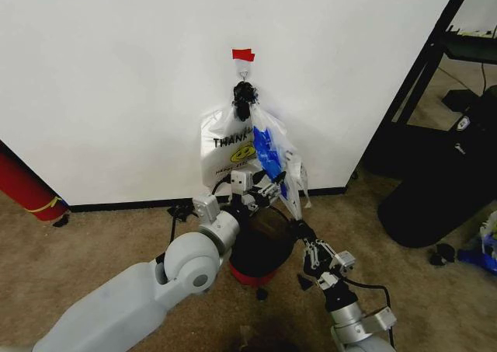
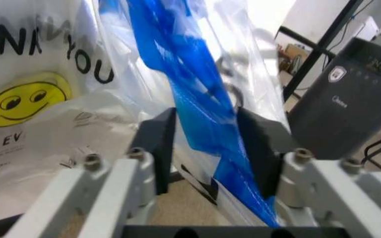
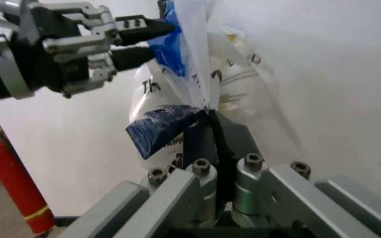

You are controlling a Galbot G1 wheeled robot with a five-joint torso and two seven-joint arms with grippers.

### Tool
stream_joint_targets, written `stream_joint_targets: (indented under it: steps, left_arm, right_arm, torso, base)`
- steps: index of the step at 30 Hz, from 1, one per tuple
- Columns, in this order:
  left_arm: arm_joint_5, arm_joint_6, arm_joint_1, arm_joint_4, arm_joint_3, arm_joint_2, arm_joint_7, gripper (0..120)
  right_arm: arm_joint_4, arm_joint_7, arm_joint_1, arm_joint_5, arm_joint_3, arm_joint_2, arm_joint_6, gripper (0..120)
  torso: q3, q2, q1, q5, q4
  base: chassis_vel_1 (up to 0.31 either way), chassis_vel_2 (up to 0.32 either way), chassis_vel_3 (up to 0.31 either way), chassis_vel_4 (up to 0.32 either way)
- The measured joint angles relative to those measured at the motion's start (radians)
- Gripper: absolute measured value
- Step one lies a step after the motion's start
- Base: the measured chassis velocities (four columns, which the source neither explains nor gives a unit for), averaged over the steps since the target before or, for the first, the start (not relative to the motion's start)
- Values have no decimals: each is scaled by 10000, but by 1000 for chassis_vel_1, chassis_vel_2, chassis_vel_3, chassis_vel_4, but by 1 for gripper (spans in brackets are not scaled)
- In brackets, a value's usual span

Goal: Pick up the garbage bag from the wall and place it over the trash bin.

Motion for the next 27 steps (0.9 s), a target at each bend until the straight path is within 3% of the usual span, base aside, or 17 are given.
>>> stream_joint_targets:
  steps: [9, 22, 27]
  left_arm:
    - [-88, -126, -24, -28, 108, -46, 44, 1]
    - [-351, -420, -80, -218, -303, -51, -86, 0]
    - [-215, -570, 115, -201, -318, -386, -129, 0]
  right_arm:
    - [-60, 76, 118, 64, -10, -51, -74, 0]
    - [-54, 356, 144, -96, 262, -98, -122, 0]
    - [375, 971, 197, -550, 659, -726, -464, 21]
  torso:
    - [0, 0, 0, 2, -1]
    - [0, 0, 0, 3, 0]
    - [0, 0, 0, 2, -1]
  base:
    - [0, 0, 0, 0]
    - [0, 0, 0, 0]
    - [0, 0, 0, 0]
